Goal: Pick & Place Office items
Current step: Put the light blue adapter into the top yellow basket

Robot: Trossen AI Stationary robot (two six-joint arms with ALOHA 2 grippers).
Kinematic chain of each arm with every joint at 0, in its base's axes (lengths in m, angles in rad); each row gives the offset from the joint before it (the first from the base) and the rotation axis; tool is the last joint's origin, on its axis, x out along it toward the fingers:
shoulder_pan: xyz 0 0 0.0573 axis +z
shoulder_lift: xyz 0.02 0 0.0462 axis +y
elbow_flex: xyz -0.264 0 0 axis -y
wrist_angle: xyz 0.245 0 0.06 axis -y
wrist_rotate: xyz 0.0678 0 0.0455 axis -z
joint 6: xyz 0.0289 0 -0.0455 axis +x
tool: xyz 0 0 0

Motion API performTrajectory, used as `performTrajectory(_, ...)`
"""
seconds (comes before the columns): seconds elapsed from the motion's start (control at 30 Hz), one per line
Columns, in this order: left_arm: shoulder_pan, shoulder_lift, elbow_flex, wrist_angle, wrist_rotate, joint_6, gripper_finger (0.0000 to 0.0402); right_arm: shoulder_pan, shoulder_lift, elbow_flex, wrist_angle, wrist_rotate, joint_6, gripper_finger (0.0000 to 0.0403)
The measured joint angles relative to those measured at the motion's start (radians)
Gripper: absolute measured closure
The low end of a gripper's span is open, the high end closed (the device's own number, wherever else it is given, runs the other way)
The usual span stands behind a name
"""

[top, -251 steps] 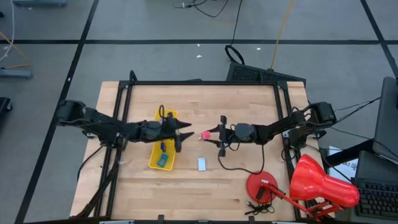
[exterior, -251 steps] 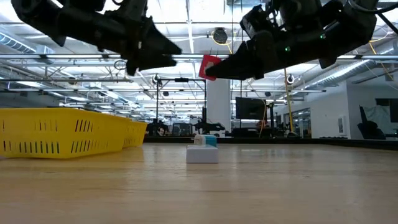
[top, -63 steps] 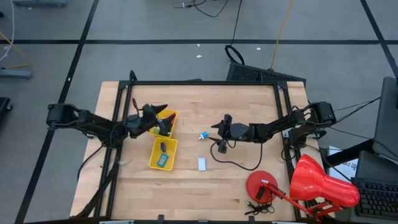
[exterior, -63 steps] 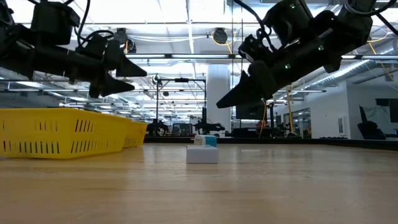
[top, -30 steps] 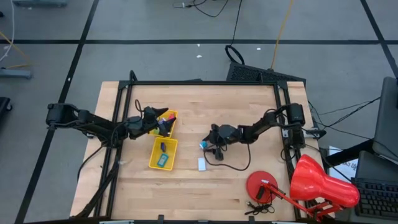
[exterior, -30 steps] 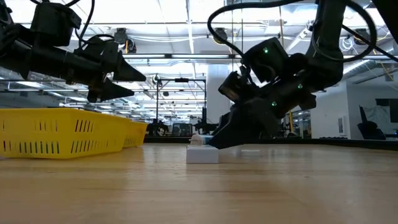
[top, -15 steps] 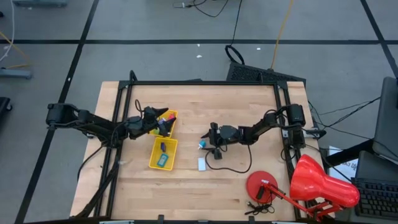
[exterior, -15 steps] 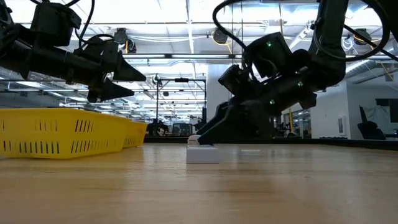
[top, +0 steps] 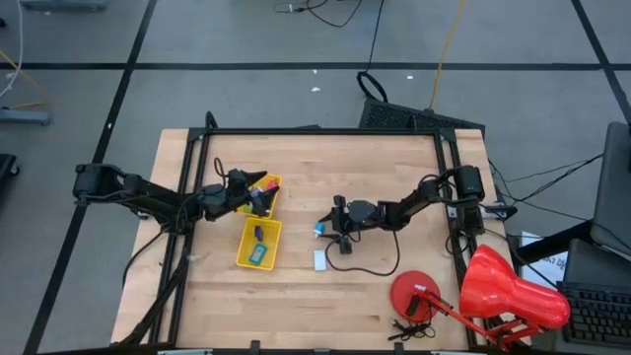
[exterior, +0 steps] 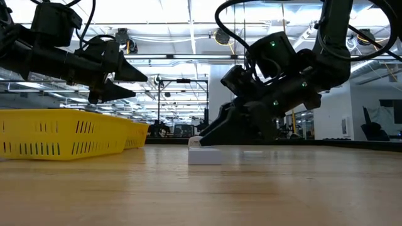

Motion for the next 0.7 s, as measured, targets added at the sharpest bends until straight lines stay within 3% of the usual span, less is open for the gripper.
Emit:
performTrajectory(0.37,0.000,0.000,0.000,0.000,0.000,-0.003,0.0027,-0.002,0.000,0.000,0.000,0.000,0.016,0.0258)
performTrajectory(0.7,0.000,0.000,0.000,-0.046,0.000,-0.023,0.0027,-0.014,0.000,0.000,0.004,0.000,0.013,0.0259)
